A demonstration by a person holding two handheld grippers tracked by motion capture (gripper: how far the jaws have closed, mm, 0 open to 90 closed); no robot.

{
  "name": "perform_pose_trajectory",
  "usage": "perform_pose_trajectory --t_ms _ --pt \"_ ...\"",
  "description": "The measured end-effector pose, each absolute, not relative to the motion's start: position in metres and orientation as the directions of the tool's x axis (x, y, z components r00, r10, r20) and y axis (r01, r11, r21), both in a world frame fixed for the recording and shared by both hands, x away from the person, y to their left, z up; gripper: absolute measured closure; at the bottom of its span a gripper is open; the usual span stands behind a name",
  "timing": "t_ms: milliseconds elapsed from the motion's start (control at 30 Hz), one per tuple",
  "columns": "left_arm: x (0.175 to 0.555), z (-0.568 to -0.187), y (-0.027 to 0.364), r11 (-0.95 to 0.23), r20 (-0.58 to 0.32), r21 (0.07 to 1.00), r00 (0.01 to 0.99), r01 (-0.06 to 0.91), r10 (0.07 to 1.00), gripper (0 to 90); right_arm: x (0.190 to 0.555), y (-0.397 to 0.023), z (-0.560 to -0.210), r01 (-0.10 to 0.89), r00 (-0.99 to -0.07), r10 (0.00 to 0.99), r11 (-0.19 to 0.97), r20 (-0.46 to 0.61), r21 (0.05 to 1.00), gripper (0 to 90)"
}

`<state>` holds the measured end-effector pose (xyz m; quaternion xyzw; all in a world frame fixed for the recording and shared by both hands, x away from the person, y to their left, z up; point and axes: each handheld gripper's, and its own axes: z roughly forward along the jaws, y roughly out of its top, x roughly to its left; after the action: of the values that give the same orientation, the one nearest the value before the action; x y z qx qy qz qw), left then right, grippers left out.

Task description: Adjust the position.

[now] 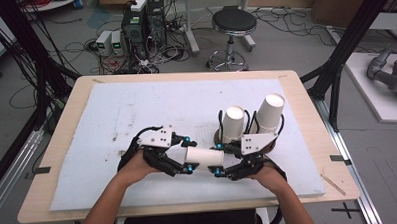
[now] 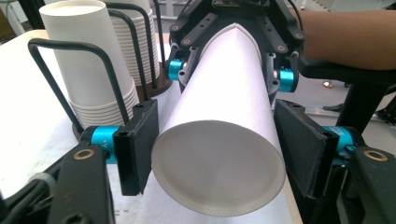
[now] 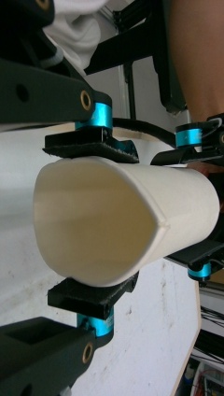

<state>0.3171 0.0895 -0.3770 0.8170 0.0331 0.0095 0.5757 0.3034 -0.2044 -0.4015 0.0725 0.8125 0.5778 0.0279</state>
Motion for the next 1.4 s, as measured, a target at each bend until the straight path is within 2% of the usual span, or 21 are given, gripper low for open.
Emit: perform_pose_trajectory --t_ms 100,133,200,300,533,667,867,933,1200,1400 --pt "0.316 -0.379 0.092 -0.314 -0.023 0.949 0.998 0.039 0.055 35.6 0.304 -0.206 -0.401 0.087 -0.989 0.139 0.313 0.045 0.946 42.9" --pt "0.316 -0.38 0.092 -0.307 -0.029 0.951 0.998 0.043 0.05 35.9 0.304 -0.206 -0.401 0.091 -0.988 0.143 0.307 0.048 0.947 40.6" --pt "0.315 -0.382 0.092 -0.293 -0.036 0.955 0.998 0.047 0.045 36.4 0.304 -0.206 -0.401 0.118 -0.984 0.163 0.277 0.074 0.954 29.8" --pt "0.317 -0.387 0.094 -0.263 -0.051 0.963 0.997 0.064 0.057 36.4 0.305 -0.206 -0.4 0.17 -0.971 0.204 0.227 0.123 0.959 19.9" --pt "0.317 -0.393 0.102 -0.132 -0.093 0.986 0.994 0.099 0.05 36.4 0.306 -0.208 -0.399 0.197 -0.965 0.205 0.169 0.161 0.966 20.0" --pt "0.316 -0.394 0.101 -0.11 -0.091 0.989 0.995 0.095 0.043 36.4 0.305 -0.205 -0.4 0.206 -0.966 0.193 0.179 0.171 0.962 19.9" --pt "0.315 -0.395 0.099 -0.114 -0.088 0.989 0.995 0.092 0.034 36.3 0.305 -0.204 -0.401 0.197 -0.97 0.177 0.186 0.164 0.963 20.6" --pt "0.315 -0.396 0.099 -0.118 -0.087 0.989 0.996 0.09 0.034 36.4 0.305 -0.205 -0.4 0.19 -0.973 0.165 0.19 0.159 0.963 25.5" --pt "0.315 -0.397 0.098 -0.155 -0.079 0.984 0.996 0.083 0.032 36.7 0.304 -0.207 -0.398 0.127 -0.984 0.151 0.217 0.095 0.968 33.7" --pt "0.314 -0.398 0.096 -0.204 -0.078 0.975 0.996 0.087 0.051 36.3 0.305 -0.208 -0.399 0.118 -0.987 0.139 0.24 0.086 0.964 40.1"
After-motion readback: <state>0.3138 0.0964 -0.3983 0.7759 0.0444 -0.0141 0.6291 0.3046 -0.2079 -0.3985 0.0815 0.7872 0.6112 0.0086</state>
